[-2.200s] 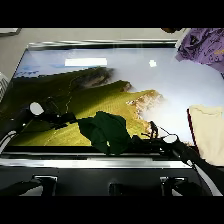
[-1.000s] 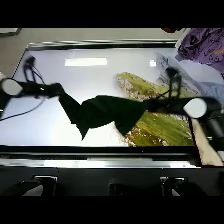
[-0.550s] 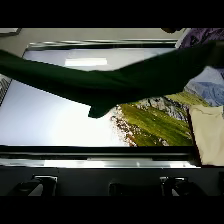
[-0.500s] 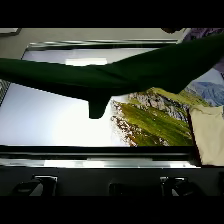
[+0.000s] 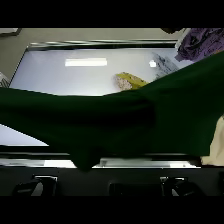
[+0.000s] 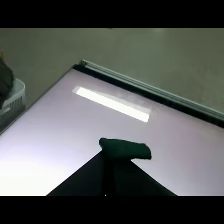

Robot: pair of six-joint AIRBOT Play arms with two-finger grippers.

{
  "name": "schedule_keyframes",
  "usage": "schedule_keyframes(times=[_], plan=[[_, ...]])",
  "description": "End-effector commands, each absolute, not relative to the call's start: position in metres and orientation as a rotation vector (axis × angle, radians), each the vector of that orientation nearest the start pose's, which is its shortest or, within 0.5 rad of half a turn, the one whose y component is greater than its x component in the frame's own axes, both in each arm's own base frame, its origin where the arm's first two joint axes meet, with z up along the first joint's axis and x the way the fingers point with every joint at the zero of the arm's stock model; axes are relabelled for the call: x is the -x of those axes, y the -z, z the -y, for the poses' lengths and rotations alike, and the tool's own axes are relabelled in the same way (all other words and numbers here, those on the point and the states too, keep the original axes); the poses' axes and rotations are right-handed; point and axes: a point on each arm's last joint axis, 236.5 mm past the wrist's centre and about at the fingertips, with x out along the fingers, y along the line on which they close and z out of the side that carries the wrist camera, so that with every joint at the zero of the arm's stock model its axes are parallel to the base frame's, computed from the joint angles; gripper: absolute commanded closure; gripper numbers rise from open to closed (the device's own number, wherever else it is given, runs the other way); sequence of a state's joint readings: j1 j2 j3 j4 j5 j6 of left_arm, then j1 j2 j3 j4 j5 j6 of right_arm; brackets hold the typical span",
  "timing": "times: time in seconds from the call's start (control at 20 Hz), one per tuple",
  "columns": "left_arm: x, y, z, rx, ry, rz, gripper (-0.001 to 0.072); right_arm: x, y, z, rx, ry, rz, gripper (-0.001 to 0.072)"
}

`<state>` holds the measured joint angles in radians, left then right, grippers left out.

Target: Fold the clothes and pants, and hang the long-sleeved shirts on hangers.

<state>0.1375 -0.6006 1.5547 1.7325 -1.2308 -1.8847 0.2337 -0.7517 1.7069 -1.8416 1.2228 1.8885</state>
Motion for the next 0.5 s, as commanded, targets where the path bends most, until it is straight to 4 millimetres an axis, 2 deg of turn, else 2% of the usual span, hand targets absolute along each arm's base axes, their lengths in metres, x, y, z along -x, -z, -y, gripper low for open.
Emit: schedule_keyframes(times=[0.0, 0.1, 0.2, 0.3, 0.35, 0.45], plan=[[-0.272, -0.329, -0.059, 0.293, -0.285, -0.426, 0.0692, -0.356, -0.342, -0.022, -0.241, 0.126, -0.511, 0.0687], [-0.304, -0.253, -0.054, 0.318, -0.274, -0.608, 0.0691, -0.413, -0.259, -0.047, -0.246, 0.139, -0.732, 0.0687], [-0.331, -0.179, -0.048, 0.35, -0.258, -0.75, 0.0691, -0.456, -0.168, -0.08, -0.261, 0.111, -0.942, 0.0686], [-0.352, -0.109, -0.04, 0.396, -0.243, -0.861, 0.0691, -0.477, -0.079, -0.11, -0.3, 0.081, -1.136, 0.0686], [-0.359, -0.08, -0.038, 0.413, -0.245, -0.91, 0.0691, -0.482, -0.044, -0.122, -0.321, 0.071, -1.209, 0.0686], [-0.368, -0.026, -0.037, 0.435, -0.258, -1.017, 0.069, -0.485, 0.011, -0.147, -0.397, 0.036, -1.324, 0.0683]])
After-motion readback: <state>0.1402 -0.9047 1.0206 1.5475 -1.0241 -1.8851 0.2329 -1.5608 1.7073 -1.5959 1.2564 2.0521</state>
